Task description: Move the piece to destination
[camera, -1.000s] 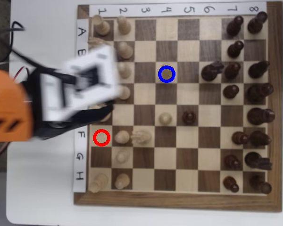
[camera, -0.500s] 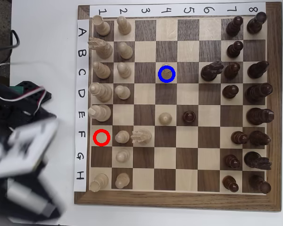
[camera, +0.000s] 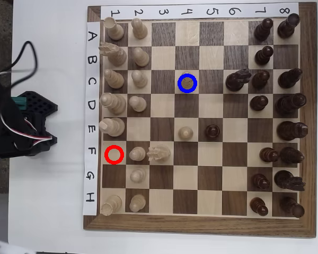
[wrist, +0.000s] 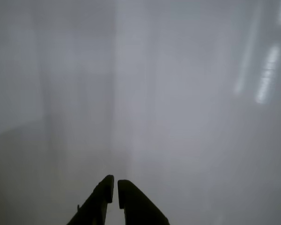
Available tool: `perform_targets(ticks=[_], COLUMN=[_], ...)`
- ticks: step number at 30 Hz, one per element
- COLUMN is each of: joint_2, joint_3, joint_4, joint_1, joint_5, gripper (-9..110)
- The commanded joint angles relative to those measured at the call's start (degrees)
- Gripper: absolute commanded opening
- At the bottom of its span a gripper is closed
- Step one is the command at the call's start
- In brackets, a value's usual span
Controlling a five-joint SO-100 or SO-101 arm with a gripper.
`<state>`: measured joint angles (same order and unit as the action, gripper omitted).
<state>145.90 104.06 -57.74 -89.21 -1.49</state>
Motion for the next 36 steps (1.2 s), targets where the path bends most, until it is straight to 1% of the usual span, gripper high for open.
perform_targets(ticks=[1, 9, 15, 20, 29, 36], joint_2=[4.04, 14.94, 21.01, 25.14, 30.41, 34.28], joint_3=[7.47, 29.0, 39.99, 46.85, 57.22, 62.93], joint_4=[2.72, 7.56, 8.53, 9.76, 11.16, 11.16], joint_1=[-1.85, -2.46, -0.62, 0.0, -2.81, -3.16], joint_5=[2.81, 5.8, 4.92, 4.13, 3.6, 2.29], gripper=[0, 0, 0, 0, 0, 0])
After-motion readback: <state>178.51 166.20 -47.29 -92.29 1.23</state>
